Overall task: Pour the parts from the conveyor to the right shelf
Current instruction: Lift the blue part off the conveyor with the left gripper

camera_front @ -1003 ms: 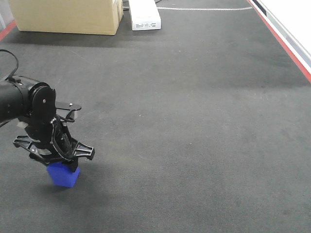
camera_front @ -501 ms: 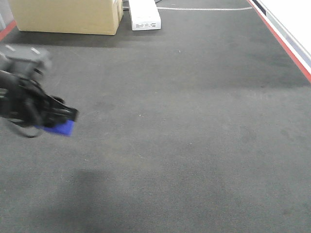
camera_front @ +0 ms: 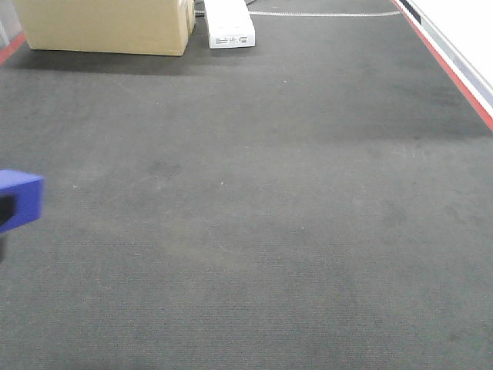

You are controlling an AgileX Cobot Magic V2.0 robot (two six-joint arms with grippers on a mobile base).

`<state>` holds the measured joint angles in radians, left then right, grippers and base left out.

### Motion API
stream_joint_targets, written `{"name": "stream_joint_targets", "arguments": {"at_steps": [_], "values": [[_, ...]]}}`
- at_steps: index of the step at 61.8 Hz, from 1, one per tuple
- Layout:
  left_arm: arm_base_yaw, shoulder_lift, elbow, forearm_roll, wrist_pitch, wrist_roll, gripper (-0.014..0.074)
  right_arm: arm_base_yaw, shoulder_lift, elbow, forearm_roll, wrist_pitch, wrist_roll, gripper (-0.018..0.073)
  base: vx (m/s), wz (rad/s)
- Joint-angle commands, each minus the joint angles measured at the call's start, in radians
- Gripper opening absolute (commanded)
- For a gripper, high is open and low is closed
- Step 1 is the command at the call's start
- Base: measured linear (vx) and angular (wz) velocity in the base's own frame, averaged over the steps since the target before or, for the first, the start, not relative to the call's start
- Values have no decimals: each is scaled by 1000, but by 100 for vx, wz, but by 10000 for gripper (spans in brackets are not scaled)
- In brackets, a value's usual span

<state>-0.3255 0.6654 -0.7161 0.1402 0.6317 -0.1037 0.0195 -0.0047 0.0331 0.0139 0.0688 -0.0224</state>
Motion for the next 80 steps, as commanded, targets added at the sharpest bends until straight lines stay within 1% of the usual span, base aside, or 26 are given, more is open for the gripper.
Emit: {"name": "stream_joint_targets", "arguments": {"at_steps": [1,18,29,36,80], "values": [[-7,-137,57,9,-106,0,-7,-3,15,15,-4,-75,-2,-9,0,0],[-7,-470,260,10,-148,0,-7,-3,15,15,-4,-75,-2,-9,0,0],[-7,-582,322,10,-154,0,-7,-3,15,15,-4,-75,-2,-9,0,0],[-7,-604,322,6,-155,0,-7,-3,15,15,-4,-75,-2,-9,0,0],[-7,-603,322,6,-153,0,-7,-3,15,15,-4,-75,-2,-9,0,0]]}}
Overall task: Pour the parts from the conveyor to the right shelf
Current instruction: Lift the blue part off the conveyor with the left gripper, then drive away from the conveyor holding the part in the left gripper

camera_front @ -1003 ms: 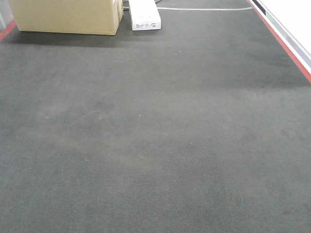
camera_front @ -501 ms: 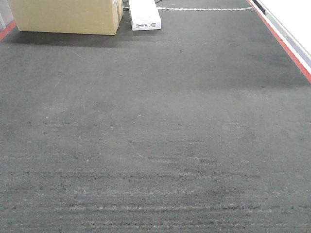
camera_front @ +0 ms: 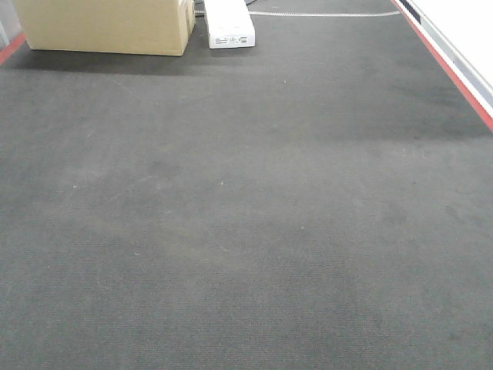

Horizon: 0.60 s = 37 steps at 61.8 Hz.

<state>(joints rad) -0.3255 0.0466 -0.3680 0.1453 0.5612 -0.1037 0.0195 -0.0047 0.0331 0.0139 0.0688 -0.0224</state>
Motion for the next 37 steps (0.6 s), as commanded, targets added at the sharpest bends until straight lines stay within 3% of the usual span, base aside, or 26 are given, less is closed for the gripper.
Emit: {"name": "stream_joint_targets", "arguments": {"at_steps": [1,37], "values": [[-7,16,-26,1,-83,0,-7,-3,15,15,-4,-75,-2,-9,0,0],[-7,16,-26,1,-83,0,-6,-3,15,15,-4,-75,-2,-9,-9,2]]}}
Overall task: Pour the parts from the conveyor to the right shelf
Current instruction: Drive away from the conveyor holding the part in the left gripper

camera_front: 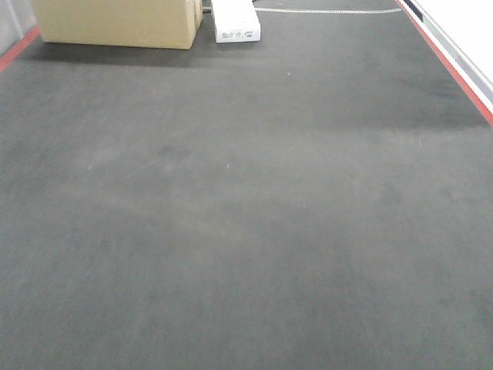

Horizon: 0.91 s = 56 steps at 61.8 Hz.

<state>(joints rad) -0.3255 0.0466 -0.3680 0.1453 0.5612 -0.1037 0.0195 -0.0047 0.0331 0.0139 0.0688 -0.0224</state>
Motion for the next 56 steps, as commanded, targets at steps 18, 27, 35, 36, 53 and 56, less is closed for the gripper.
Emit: {"name": "stream_joint_targets", "arguments": {"at_steps": [18,27,35,36,53,56], "values": [[-6,16,-26,1,-83,0,-8,-3,15,15,-4,-75,-2,-9,-37,-4],[-6,17,-26,1,-83,0,-7,-3,15,15,-4,-75,-2,-9,-44,-18],[-6,17,-26,1,-83,0,-6,-3,15,15,-4,-75,-2,-9,-46,-10],[-6,17,-26,1,-83,0,-6,-3,15,15,-4,-75,-2,-9,-46,-5],[-6,17,-26,1,-83,0,-6,-3,15,15,-4,-75,-2,-9,-44,3],[-6,17,-26,1,-83,0,-6,-3,15,15,-4,-75,-2,-9,-41,6]]}}
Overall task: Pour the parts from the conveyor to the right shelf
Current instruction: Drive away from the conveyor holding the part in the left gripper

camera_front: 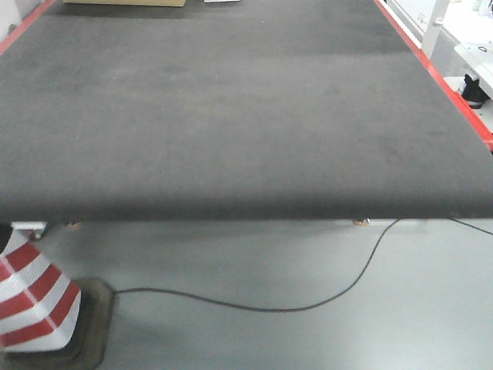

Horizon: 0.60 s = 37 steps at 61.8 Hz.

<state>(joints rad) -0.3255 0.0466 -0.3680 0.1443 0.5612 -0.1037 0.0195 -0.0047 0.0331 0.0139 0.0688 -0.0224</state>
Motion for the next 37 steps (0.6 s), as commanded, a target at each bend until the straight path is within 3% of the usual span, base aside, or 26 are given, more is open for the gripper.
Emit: {"name": "stream_joint_targets", "arguments": {"at_steps": [1,37], "values": [[-6,17,-26,2,-83,0,-6,-3,15,15,-4,-75,-2,-9,-40,6],[-6,17,-26,2,-83,0,-6,-3,15,15,-4,-75,-2,-9,-28,-4]]}}
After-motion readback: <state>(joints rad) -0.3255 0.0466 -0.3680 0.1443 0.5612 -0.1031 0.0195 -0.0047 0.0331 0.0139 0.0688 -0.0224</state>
